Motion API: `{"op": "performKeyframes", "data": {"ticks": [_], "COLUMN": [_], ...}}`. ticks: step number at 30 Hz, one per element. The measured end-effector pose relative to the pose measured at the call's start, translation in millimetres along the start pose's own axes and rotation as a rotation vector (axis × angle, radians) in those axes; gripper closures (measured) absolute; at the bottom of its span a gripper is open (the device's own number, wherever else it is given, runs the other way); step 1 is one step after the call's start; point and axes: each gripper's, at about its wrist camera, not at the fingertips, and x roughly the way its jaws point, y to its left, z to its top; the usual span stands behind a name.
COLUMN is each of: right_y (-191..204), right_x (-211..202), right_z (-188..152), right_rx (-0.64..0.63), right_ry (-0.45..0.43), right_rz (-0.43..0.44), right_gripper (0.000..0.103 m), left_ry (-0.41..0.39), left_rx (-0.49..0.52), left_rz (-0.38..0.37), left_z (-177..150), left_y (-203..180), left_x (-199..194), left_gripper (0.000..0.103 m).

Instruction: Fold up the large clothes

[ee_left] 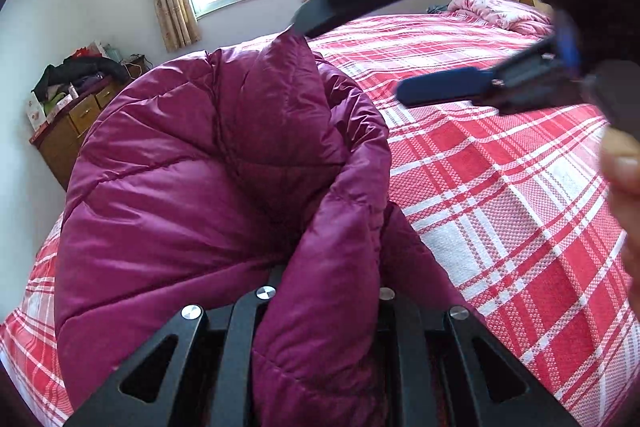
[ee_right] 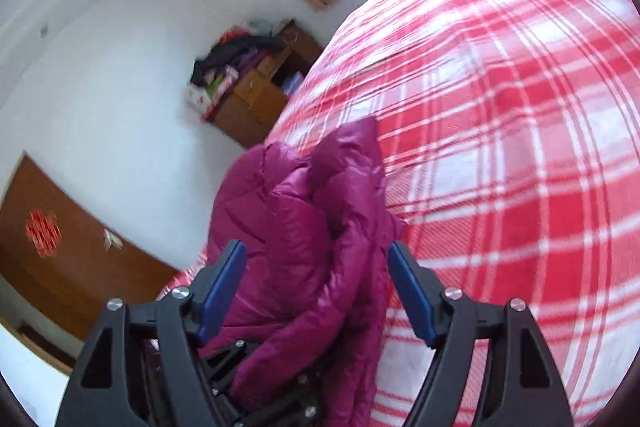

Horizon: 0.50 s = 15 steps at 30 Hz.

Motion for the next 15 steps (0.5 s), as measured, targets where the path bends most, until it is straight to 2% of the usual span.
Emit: {"op": "performKeyframes", "data": {"ticks": [2,4,5,6,8,11,15], "right_y": [10.2,17.7,19.5,18.8,6.2,-8.7,-19.6], "right_x": [26.3,44.0,48.7,51.5,53.7,53.2,60.0], "right_z": [0.4,0.9,-0.9,-1.9,-4.0,-13.5,-21.2], "right_rx": [-0.070,-0.124,-0.151,-0.159,-0.113,-0.055,-0.048], "right_ry": [0.068,0.126,0.140,0.143,0.140,0.139,0.131], "right_rz": [-0.041,-0.066,-0.101,-0.141,-0.157,-0.152,-0.164], "right_gripper": [0.029,0.052,0.076,0.083,0.087,0.087,0.087], "left_ry": [0.001,0.003,0.005,0.008,0.017,0.028,-0.022], "left_rx": [-0.011,-0.009,-0.007,-0.008,-0.015,-0.018,0.019], "left_rz": [-0.022,-0.032,-0.037,-0.045,-0.088,-0.162,-0.265], "left_z": [-1.3,-0.2,0.0,0.7,2.0,0.0,-16.1], "left_y": [5.7,5.9,6.7,8.2,15.0,27.0,44.5], "left_x": [-0.8,-3.0,-4.1,-6.7,-18.3,-42.5,-88.9], "left_gripper": [0.087,0.087,0.086,0.085,0.083,0.077,0.073]}}
